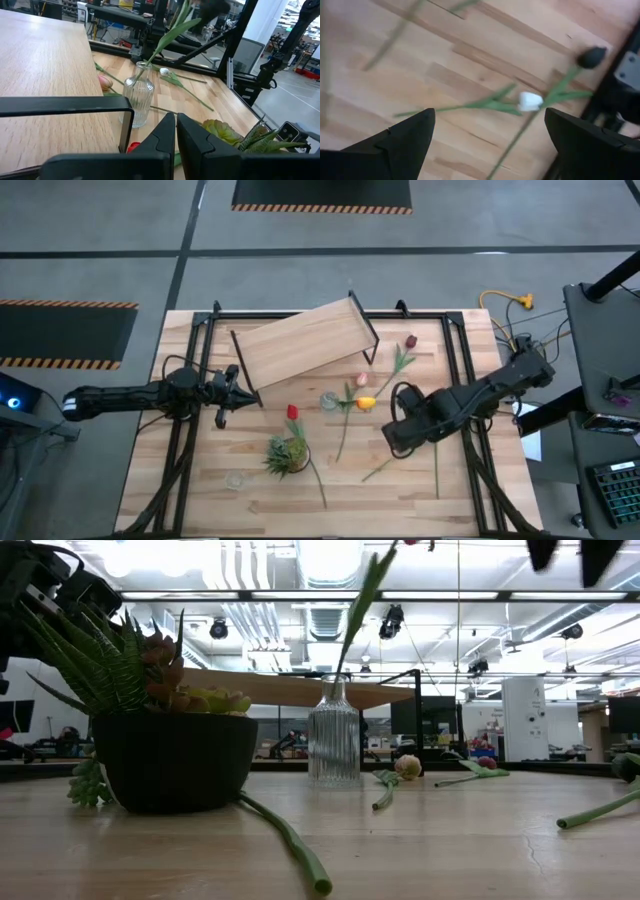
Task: Pick and place flowers into a vace then onto a shelf
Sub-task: Put the white tulip into the top transparent vase
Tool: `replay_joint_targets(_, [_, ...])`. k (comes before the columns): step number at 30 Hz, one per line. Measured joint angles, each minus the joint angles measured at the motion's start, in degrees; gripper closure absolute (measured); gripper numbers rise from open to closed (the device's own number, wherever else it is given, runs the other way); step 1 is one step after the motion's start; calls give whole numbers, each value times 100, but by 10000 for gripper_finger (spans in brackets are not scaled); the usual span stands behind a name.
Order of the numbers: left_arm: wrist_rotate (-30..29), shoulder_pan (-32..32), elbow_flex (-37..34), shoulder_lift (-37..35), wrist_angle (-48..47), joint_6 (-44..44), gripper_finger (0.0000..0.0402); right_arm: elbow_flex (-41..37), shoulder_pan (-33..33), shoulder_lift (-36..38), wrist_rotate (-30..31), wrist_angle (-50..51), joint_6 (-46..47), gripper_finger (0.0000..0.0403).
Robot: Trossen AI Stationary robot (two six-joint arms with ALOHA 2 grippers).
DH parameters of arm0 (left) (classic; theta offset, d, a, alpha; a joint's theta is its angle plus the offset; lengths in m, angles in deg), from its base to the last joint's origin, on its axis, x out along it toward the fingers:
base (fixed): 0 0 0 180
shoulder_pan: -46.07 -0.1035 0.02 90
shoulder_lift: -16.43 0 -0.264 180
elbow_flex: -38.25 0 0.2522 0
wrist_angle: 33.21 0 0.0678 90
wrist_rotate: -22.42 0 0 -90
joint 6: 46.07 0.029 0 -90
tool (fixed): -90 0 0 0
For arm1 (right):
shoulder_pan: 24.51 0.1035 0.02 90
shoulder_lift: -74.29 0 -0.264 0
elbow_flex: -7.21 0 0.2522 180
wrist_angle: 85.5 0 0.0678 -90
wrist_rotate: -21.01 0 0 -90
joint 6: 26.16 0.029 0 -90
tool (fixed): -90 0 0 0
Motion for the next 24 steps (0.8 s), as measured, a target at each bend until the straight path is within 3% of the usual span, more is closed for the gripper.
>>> replay_joint_targets(14, [0,0,0,0,0,0,401,-1635,156,-2,-960,-136,1195,35])
replay_joint_targets(24, [0,2,0,0,-2,-1,401,-2511,324,-2,-953,-1750,1741,35])
